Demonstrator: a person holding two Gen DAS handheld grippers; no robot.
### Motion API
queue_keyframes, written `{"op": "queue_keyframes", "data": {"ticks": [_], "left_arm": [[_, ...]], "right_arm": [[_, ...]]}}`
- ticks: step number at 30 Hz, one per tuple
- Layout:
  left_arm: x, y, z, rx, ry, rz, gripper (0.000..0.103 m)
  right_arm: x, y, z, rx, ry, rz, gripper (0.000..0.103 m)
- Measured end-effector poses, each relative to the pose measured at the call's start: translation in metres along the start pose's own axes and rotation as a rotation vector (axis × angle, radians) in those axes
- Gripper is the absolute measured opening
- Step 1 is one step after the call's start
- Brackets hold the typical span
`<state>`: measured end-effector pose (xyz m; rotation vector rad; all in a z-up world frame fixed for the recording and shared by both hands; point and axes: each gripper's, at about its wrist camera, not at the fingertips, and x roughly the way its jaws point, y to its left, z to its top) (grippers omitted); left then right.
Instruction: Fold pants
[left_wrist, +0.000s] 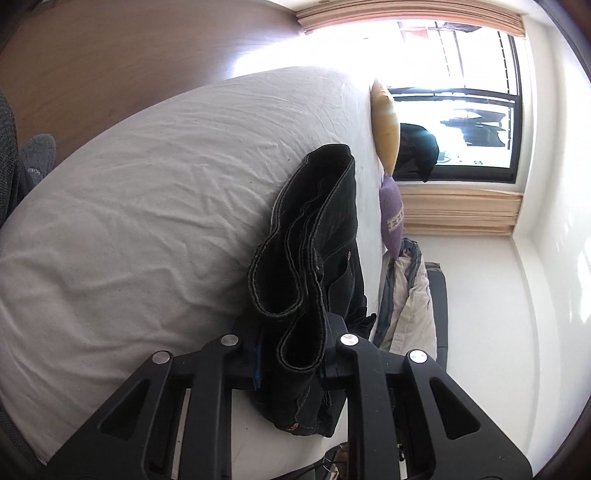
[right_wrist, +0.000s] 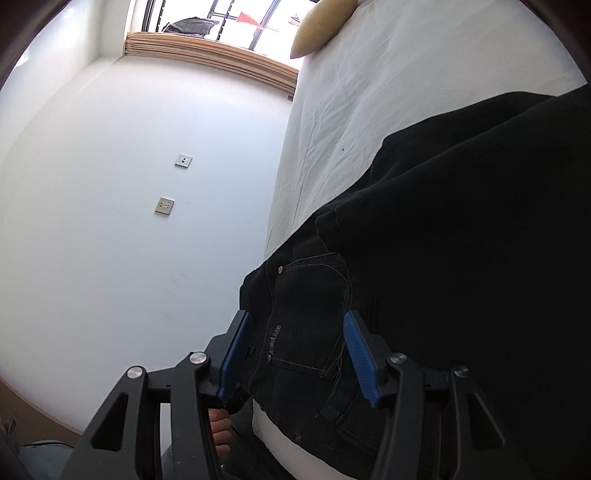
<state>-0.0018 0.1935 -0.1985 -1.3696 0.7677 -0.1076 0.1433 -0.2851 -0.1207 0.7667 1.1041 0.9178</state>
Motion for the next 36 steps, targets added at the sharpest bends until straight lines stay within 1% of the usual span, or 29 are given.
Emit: {"op": "queue_keyframes", "data": {"ticks": [1, 2, 3, 4, 7, 10, 12, 15, 17, 19, 20, 22, 24, 26, 27, 28, 29, 31, 33, 35, 36], "left_arm": [[0.001, -0.006, 0.0, 0.02, 0.0, 0.004, 0.016], [-0.002, -0.013, -0.001, 0.048, -0.001, 0.008, 0.016], [-0.002, -0.021, -0.002, 0.068, 0.001, 0.004, 0.016], [-0.002, -0.029, -0.002, 0.09, 0.001, -0.002, 0.015], [-0.002, -0.067, -0.007, 0.195, -0.001, 0.0, 0.015], [0.002, -0.11, -0.018, 0.302, 0.015, -0.005, 0.015], [0.007, -0.14, -0.029, 0.379, 0.025, -0.011, 0.015], [0.025, -0.187, -0.054, 0.504, 0.065, -0.024, 0.015], [0.043, -0.218, -0.077, 0.6, 0.099, -0.02, 0.015], [0.072, -0.25, -0.105, 0.704, 0.144, -0.014, 0.015], [0.085, -0.263, -0.123, 0.754, 0.174, -0.014, 0.015], [0.12, -0.284, -0.165, 0.862, 0.259, -0.009, 0.015], [0.149, -0.285, -0.204, 0.948, 0.335, -0.006, 0.015], [0.184, -0.275, -0.24, 1.021, 0.41, 0.04, 0.015], [0.198, -0.268, -0.253, 1.037, 0.434, 0.072, 0.015], [0.209, -0.26, -0.263, 1.03, 0.463, 0.1, 0.015], [0.219, -0.25, -0.267, 1.026, 0.483, 0.12, 0.015], [0.227, -0.242, -0.278, 1.07, 0.493, 0.151, 0.015], [0.232, -0.245, -0.284, 1.112, 0.485, 0.165, 0.015], [0.235, -0.25, -0.291, 1.158, 0.473, 0.18, 0.015], [0.236, -0.251, -0.295, 1.182, 0.469, 0.187, 0.015]], "right_arm": [[0.01, -0.002, 0.001, 0.004, 0.037, -0.034, 0.056], [0.021, -0.007, 0.0, 0.013, 0.083, -0.094, 0.056], [0.03, -0.013, -0.002, 0.017, 0.12, -0.155, 0.054], [0.035, -0.016, -0.004, 0.007, 0.124, -0.18, 0.054], [0.034, -0.016, -0.007, 0.006, 0.101, -0.163, 0.058], [0.027, -0.014, -0.008, 0.01, 0.095, -0.157, 0.059], [0.013, -0.012, -0.009, 0.026, 0.061, -0.149, 0.064], [-0.018, -0.009, -0.009, 0.021, -0.003, -0.109, 0.066], [-0.041, -0.012, -0.008, 0.031, -0.038, -0.086, 0.068], [-0.066, -0.017, -0.006, 0.047, -0.072, -0.063, 0.069], [-0.079, -0.021, -0.006, 0.057, -0.092, -0.049, 0.069], [-0.104, -0.03, -0.006, 0.083, -0.132, -0.015, 0.07], [-0.126, -0.04, -0.006, 0.108, -0.173, 0.021, 0.074], [-0.146, -0.049, -0.007, 0.117, -0.202, 0.027, 0.076], [-0.154, -0.053, -0.007, 0.118, -0.205, 0.013, 0.079], [-0.159, -0.057, -0.007, 0.118, -0.201, -0.001, 0.08], [-0.166, -0.06, 0.003, 0.115, -0.195, -0.017, 0.08], [-0.169, -0.064, 0.001, 0.102, -0.171, -0.033, 0.08], [-0.166, -0.067, 0.0, 0.091, -0.139, -0.047, 0.08], [-0.159, -0.07, 0.003, 0.088, -0.112, -0.088, 0.08], [-0.152, -0.069, 0.004, 0.089, -0.099, -0.089, 0.08]]}}
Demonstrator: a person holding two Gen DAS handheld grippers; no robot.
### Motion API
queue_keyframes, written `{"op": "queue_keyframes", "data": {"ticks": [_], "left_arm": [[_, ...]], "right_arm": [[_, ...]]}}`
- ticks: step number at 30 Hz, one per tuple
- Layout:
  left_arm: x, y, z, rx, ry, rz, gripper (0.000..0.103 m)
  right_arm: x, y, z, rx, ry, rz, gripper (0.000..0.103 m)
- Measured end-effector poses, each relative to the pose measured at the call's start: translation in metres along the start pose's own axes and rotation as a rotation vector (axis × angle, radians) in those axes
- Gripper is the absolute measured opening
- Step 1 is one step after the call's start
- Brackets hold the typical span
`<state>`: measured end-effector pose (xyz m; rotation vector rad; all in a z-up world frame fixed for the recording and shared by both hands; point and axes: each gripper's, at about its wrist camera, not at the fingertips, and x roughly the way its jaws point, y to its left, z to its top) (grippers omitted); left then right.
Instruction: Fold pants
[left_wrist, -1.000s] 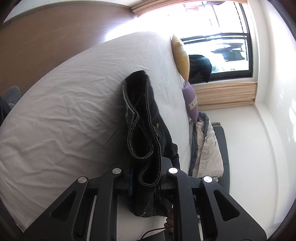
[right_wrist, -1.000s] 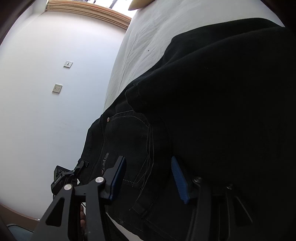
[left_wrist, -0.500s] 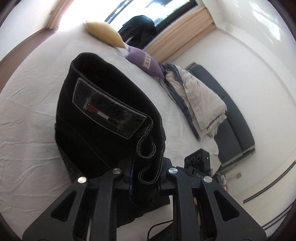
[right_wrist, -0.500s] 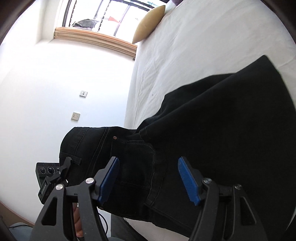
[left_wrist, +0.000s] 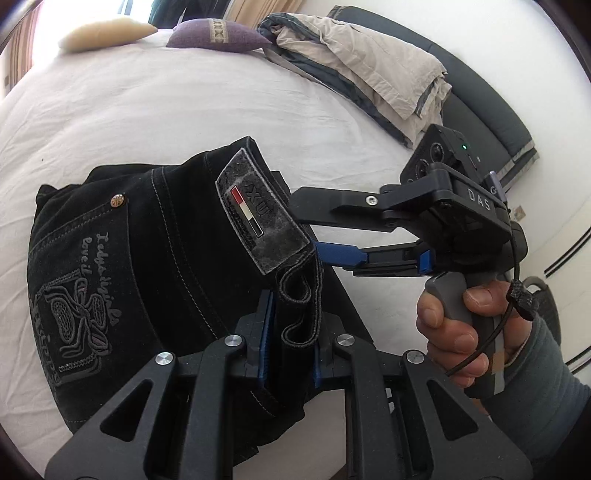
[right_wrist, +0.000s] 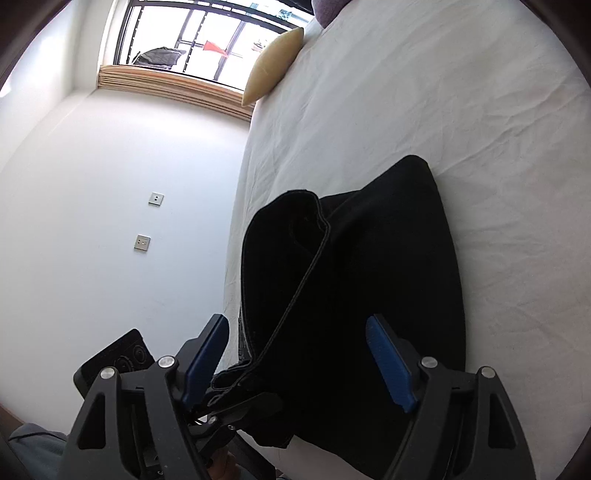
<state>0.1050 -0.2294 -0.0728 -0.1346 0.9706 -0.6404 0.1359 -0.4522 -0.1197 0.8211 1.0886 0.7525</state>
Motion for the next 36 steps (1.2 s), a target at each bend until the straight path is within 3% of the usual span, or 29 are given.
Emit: {"op": "queue_keyframes", "data": {"ticks": [3, 5, 6, 7, 10, 12, 19, 26, 36], "left_arm": [[0.005, -0.013, -0.009, 0.058, 0.008, 0.039, 0.015], [0.008, -0.023, -0.014, 0.093, 0.011, 0.062, 0.015], [0.012, -0.026, -0.01, 0.106, 0.011, 0.073, 0.015], [0.014, -0.027, -0.01, 0.115, 0.01, 0.08, 0.015], [0.017, -0.041, -0.007, 0.124, 0.014, 0.082, 0.015], [0.016, -0.046, -0.007, 0.138, 0.012, 0.085, 0.015], [0.026, -0.069, 0.001, 0.194, 0.019, 0.091, 0.015], [0.063, -0.073, -0.008, 0.207, 0.086, 0.091, 0.015], [0.073, -0.086, -0.019, 0.246, 0.08, 0.099, 0.015]], "right_arm": [[0.01, 0.008, 0.002, -0.039, 0.018, -0.012, 0.079], [0.016, 0.018, 0.005, -0.081, 0.045, -0.076, 0.069], [0.02, 0.021, 0.007, -0.098, 0.066, -0.112, 0.059], [0.021, 0.022, 0.009, -0.118, 0.083, -0.149, 0.041], [0.02, 0.03, 0.012, -0.198, 0.111, -0.226, 0.023], [0.017, 0.038, 0.012, -0.25, 0.11, -0.264, 0.018], [-0.002, 0.034, 0.021, -0.259, 0.064, -0.278, 0.015], [0.001, 0.003, 0.02, -0.198, 0.04, -0.299, 0.014], [-0.007, -0.013, 0.015, -0.163, -0.001, -0.269, 0.014]]}}
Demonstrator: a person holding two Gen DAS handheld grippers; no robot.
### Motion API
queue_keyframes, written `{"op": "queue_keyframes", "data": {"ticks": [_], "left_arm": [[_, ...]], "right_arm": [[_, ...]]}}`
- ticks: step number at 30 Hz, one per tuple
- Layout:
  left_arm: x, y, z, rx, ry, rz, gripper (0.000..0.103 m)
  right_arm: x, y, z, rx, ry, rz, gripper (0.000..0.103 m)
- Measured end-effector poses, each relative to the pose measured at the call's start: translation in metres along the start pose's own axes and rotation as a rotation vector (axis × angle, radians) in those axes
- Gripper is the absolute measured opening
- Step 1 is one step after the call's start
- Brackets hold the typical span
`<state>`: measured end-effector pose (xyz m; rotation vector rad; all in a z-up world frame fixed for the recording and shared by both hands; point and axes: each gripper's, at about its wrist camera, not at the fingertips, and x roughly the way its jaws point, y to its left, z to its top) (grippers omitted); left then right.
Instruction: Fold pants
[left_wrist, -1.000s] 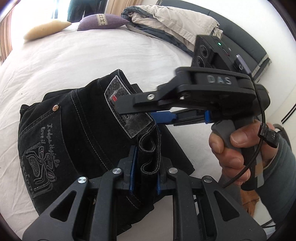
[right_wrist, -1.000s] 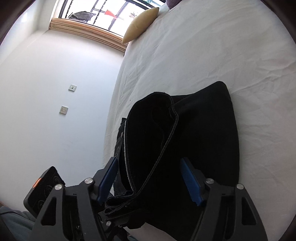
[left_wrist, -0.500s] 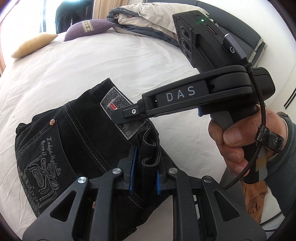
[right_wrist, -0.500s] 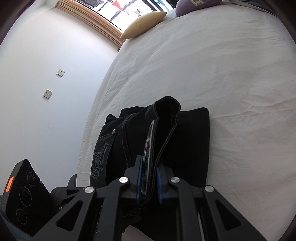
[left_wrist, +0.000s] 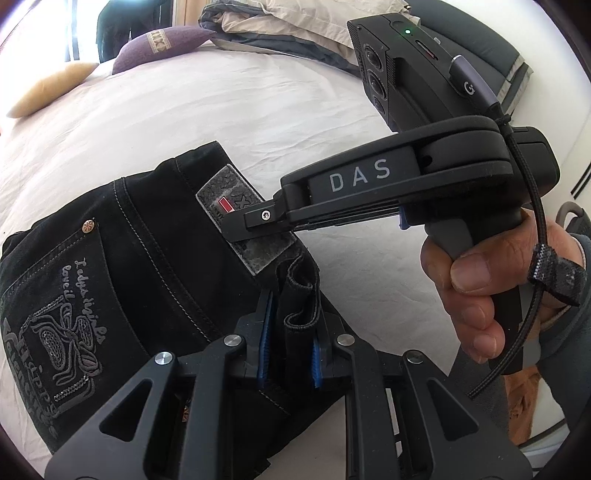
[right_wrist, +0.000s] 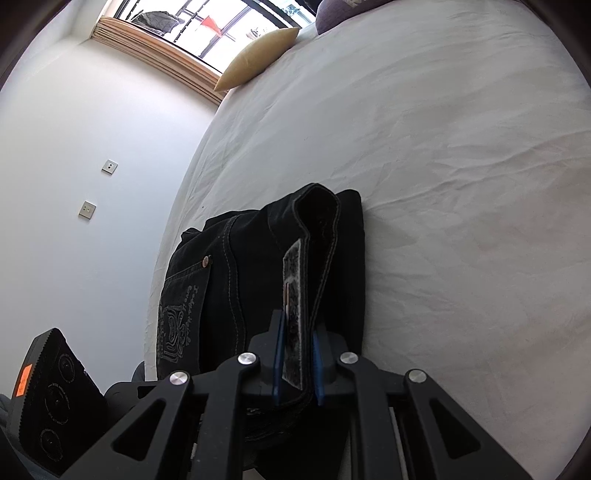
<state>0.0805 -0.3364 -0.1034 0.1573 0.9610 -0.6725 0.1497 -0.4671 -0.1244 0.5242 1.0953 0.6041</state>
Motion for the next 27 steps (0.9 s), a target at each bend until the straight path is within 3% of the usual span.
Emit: {"op": "queue_keyframes", "data": {"ticks": [5, 8, 10, 11, 14, 15, 16, 18, 22, 25, 27], "left_arm": [[0.003, 0.004, -0.006, 0.011, 0.016, -0.004, 0.017], [-0.002, 0.014, -0.007, -0.045, 0.032, -0.071, 0.031], [-0.014, 0.02, -0.009, -0.086, 0.048, -0.121, 0.067], [-0.024, 0.024, -0.012, -0.103, 0.037, -0.146, 0.07], [-0.063, 0.037, -0.021, -0.123, 0.002, -0.193, 0.07], [-0.076, 0.045, -0.023, -0.136, -0.02, -0.203, 0.07], [-0.087, 0.054, -0.025, -0.153, -0.041, -0.211, 0.07], [-0.102, 0.077, -0.025, -0.188, -0.076, -0.199, 0.07], [-0.108, 0.122, -0.02, -0.285, -0.122, -0.177, 0.07], [-0.106, 0.151, -0.014, -0.325, -0.167, -0.208, 0.07], [-0.093, 0.167, -0.011, -0.346, -0.145, -0.207, 0.07]], "right_arm": [[0.003, -0.013, -0.007, 0.044, 0.012, 0.032, 0.017], [0.01, -0.027, -0.009, 0.098, 0.013, 0.072, 0.021], [0.009, -0.031, -0.012, 0.129, -0.001, 0.111, 0.028], [0.007, -0.031, -0.013, 0.135, -0.007, 0.118, 0.03], [-0.006, -0.023, -0.017, 0.13, -0.015, 0.082, 0.044], [-0.012, -0.02, -0.019, 0.121, -0.026, 0.041, 0.06], [-0.019, -0.018, -0.02, 0.112, -0.039, -0.001, 0.062], [-0.032, -0.012, -0.022, 0.108, -0.07, -0.022, 0.062], [-0.045, 0.015, -0.027, 0.071, -0.124, 0.096, 0.062], [-0.028, 0.035, -0.037, 0.043, -0.078, 0.189, 0.062], [-0.008, 0.035, -0.049, 0.044, -0.015, 0.167, 0.062]]}}
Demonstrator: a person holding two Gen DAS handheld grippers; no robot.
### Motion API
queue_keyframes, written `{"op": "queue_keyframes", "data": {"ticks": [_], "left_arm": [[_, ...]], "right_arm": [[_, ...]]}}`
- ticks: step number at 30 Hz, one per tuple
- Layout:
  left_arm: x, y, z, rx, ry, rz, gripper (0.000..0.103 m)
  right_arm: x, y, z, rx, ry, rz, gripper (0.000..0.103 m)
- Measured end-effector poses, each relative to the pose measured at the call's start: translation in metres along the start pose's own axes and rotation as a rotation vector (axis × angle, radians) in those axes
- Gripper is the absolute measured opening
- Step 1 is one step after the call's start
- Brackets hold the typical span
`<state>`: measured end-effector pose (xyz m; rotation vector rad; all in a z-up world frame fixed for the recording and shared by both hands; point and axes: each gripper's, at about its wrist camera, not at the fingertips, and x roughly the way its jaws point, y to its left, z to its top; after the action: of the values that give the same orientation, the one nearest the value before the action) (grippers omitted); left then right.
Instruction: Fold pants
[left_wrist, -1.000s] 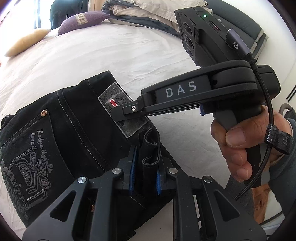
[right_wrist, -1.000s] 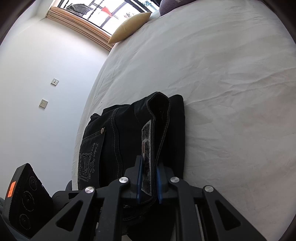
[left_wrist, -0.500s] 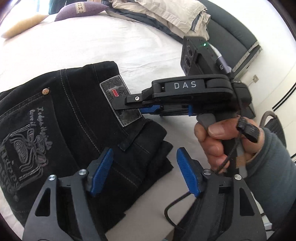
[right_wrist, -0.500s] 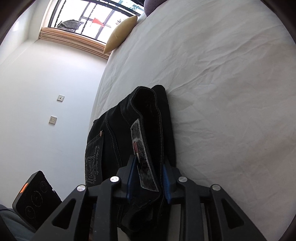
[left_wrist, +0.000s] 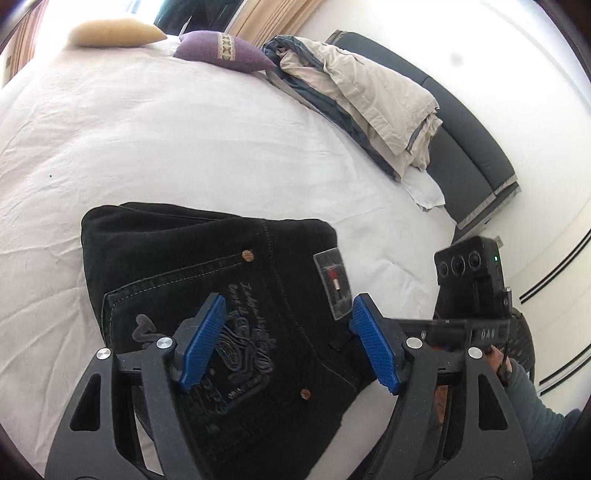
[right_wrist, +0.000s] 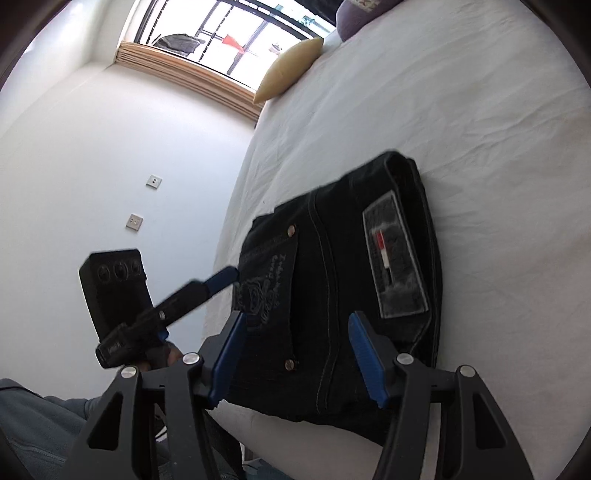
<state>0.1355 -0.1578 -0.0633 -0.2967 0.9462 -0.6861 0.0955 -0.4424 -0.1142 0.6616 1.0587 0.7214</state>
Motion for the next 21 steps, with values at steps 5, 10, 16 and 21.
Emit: {"op": "queue_keyframes", "data": {"ticks": [5, 10, 16, 21], "left_arm": [[0.024, 0.051, -0.012, -0.075, 0.029, -0.026, 0.07], [0.007, 0.057, 0.022, -0.07, -0.06, -0.071, 0.07], [0.031, 0.101, 0.051, -0.16, -0.036, -0.09, 0.07], [0.008, 0.095, 0.013, -0.116, -0.071, -0.218, 0.07]], "right_arm": [[0.005, -0.033, -0.021, 0.109, 0.009, -0.009, 0.031], [-0.005, -0.019, -0.021, 0.069, 0.014, 0.007, 0.045], [0.014, -0.02, -0.011, 0.072, 0.028, 0.038, 0.053], [0.012, -0.031, -0.017, 0.104, 0.014, 0.082, 0.051]]}}
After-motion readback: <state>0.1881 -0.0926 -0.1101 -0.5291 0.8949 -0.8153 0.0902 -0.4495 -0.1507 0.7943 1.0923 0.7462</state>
